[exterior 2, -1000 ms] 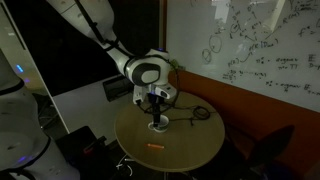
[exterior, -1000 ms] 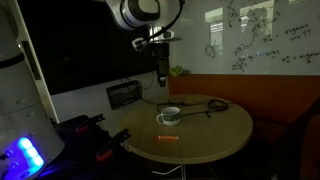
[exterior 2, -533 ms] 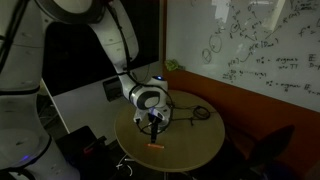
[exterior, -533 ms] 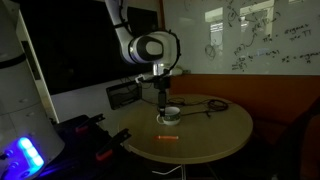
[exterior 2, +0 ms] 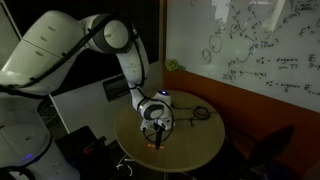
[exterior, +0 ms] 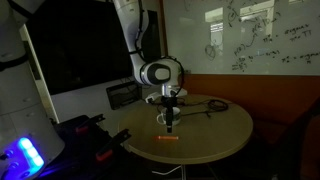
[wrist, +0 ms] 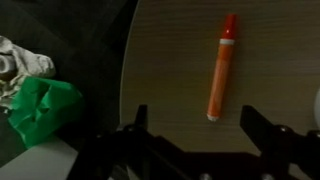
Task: Put the marker in the mug
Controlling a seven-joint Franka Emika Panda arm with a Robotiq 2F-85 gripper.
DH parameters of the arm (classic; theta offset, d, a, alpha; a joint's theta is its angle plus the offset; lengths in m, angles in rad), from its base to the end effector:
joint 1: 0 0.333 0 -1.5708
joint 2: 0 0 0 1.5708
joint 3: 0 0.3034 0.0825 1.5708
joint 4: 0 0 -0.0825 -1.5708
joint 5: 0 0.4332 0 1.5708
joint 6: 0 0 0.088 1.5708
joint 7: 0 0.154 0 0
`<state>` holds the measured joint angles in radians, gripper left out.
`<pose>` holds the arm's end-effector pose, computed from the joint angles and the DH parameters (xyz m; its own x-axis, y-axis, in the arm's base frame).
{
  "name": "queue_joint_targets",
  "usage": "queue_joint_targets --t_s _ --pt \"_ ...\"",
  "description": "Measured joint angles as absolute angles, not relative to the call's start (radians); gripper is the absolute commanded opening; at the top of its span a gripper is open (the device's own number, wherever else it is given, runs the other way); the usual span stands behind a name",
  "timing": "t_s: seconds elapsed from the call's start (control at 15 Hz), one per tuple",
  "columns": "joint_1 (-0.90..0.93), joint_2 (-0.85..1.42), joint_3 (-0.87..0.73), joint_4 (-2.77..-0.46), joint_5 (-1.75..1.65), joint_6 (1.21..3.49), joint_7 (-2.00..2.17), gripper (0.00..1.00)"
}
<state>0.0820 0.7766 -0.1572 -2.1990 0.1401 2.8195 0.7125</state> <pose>0.4879 -0.0656 -0.0818 0.6279 -0.7769 -0.0471 -0.7640 -0.6268 0.1528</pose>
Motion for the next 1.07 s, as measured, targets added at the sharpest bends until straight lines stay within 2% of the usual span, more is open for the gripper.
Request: queue_joint_targets --t_s 0.27,0.4,0.53,0.6,0.93,1.07 --pt "0.121 0.888 -0.189 -2.104 0.181 2.825 0.713 0.94" --pt "0.132 0.933 -0.197 -2.061 0.205 2.825 0.713 0.85" --pt "0.14 0.968 -0.197 -2.025 0.224 2.825 0.713 0.6" --pt "0.144 0.982 -0.197 -2.01 0.231 2.825 0.713 0.5" --pt "0.173 1.011 -0.201 -1.975 0.253 2.826 0.713 0.12" --pt "0.182 1.012 -0.206 -1.973 0.258 2.826 0.713 0.0"
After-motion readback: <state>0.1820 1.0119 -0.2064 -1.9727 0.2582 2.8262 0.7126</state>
